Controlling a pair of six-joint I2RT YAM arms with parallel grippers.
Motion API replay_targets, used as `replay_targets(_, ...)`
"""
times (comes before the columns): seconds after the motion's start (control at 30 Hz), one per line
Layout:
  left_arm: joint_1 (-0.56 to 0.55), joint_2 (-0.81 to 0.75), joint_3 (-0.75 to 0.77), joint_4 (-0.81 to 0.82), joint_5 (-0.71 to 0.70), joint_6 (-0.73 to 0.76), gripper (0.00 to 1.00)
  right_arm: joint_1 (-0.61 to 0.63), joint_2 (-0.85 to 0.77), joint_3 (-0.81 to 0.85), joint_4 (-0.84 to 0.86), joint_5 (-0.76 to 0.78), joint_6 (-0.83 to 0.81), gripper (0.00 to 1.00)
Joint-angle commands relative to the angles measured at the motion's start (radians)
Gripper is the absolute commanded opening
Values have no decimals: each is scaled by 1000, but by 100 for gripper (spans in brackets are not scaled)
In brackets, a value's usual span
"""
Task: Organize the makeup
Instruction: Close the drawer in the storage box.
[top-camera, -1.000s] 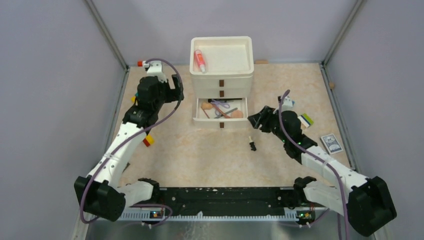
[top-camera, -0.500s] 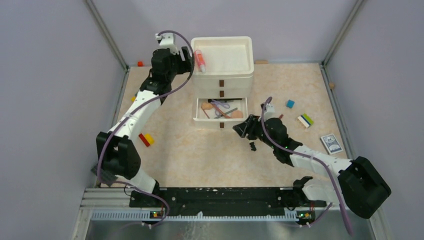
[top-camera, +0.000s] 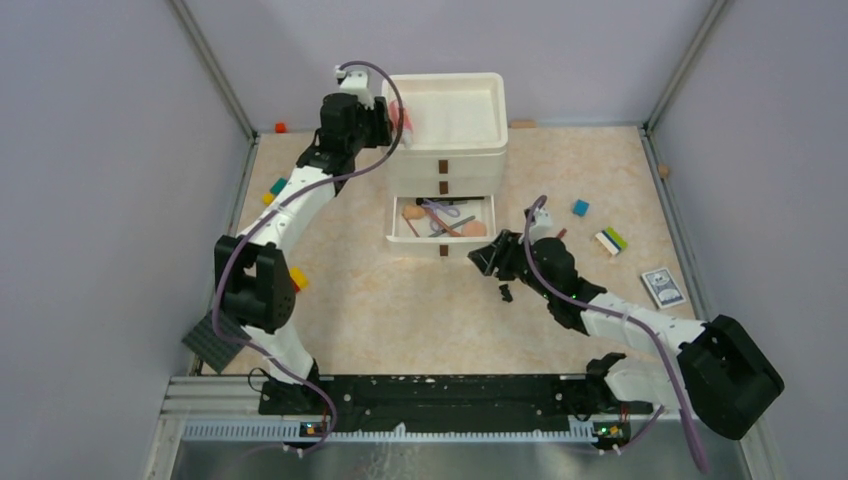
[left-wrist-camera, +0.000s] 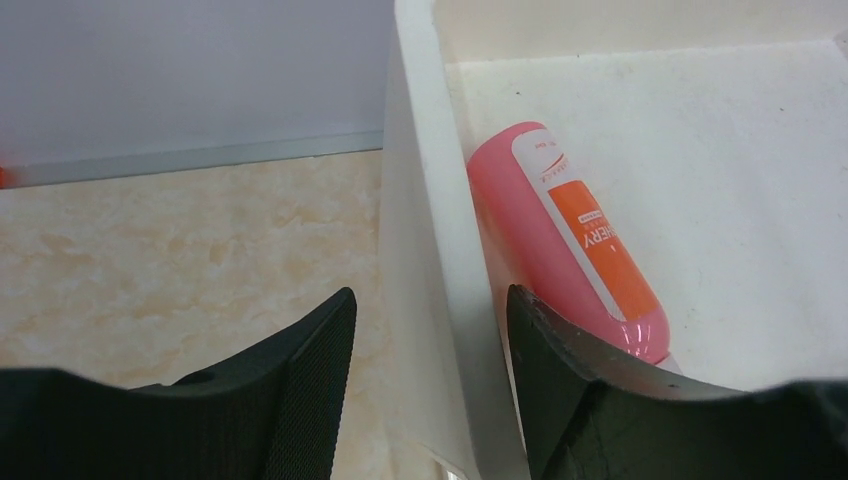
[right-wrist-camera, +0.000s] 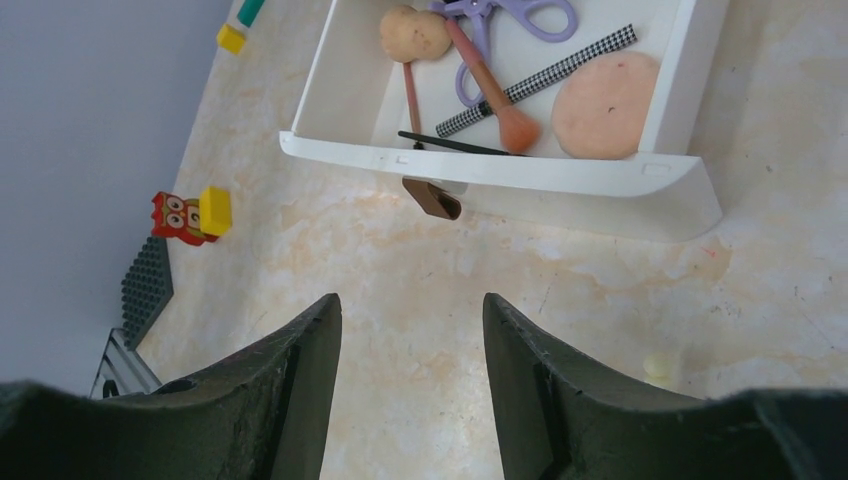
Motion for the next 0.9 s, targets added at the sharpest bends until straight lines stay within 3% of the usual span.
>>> replay_targets(0.0,-7,34,77,-4,19,58,58,9,30,1,70,11,12,53)
replay_targets(0.23,-53,43,76,-30,-7,96,23,9,197,51,173,-1,14,49)
replay_targets(0.33,-69,28,42,-30,-17,93,15,11,274,79,228,-3,8,42)
replay_targets(0.57,-80,6,-16,-67,-39,62,9,64,442,178,295,18,-25,36)
replay_targets(0.87,-138,-29,-31,-182,-115,-14,0,109,603,251,462,212,-66,36)
